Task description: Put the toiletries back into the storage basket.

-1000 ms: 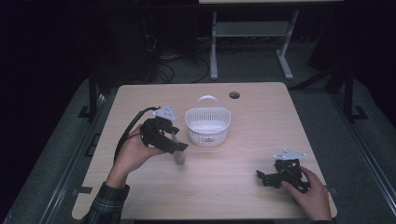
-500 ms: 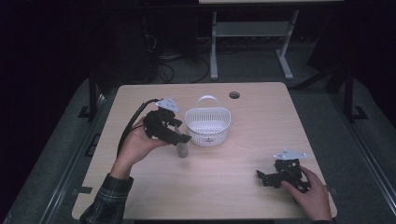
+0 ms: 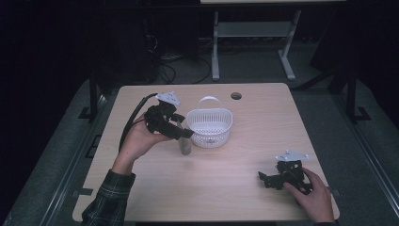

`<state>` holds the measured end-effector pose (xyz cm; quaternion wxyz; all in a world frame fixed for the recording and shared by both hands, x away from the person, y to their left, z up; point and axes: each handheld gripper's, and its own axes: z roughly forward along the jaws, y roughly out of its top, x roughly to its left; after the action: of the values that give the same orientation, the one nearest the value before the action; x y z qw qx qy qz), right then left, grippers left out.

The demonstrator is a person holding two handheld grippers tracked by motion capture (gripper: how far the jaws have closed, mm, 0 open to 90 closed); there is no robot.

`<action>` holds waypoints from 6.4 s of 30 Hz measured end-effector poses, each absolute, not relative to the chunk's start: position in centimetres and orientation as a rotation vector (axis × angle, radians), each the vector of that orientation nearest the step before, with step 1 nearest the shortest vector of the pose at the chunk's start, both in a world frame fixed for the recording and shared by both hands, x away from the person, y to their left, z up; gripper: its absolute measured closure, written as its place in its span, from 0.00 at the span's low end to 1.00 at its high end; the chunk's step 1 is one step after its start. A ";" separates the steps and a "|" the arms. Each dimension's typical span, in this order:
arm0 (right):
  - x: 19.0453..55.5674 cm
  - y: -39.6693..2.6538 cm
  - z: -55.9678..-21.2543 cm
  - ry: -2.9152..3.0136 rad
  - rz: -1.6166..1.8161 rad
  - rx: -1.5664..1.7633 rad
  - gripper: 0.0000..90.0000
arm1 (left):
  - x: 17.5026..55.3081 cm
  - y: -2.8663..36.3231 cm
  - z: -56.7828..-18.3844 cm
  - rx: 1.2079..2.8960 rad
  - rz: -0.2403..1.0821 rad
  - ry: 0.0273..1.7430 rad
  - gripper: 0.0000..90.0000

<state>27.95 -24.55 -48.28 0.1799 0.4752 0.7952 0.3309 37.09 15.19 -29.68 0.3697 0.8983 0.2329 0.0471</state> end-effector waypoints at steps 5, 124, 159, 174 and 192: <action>28.0 -24.5 -48.3 2.248 0.935 1.343 0.00 | 37.5 15.3 -29.2 2.293 0.121 0.597 0.33; 28.0 -24.6 -48.3 2.247 0.934 1.342 0.00 | 44.3 10.8 -33.6 2.276 0.180 0.625 0.33; 28.0 -24.6 -48.3 2.247 0.934 1.342 0.00 | 44.2 11.6 -35.2 2.272 0.254 0.653 0.19; 28.0 -24.5 -48.3 2.247 0.934 1.343 0.00 | 43.4 13.1 -34.1 2.250 0.261 0.663 0.15; 28.0 -24.6 -48.3 2.247 0.934 1.338 0.00 | 40.6 16.4 -33.3 2.224 0.291 0.663 0.15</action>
<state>27.97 -24.56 -48.29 0.1814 0.4740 0.7957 0.3306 40.60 16.36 -33.27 0.3905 0.8753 0.2611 0.1146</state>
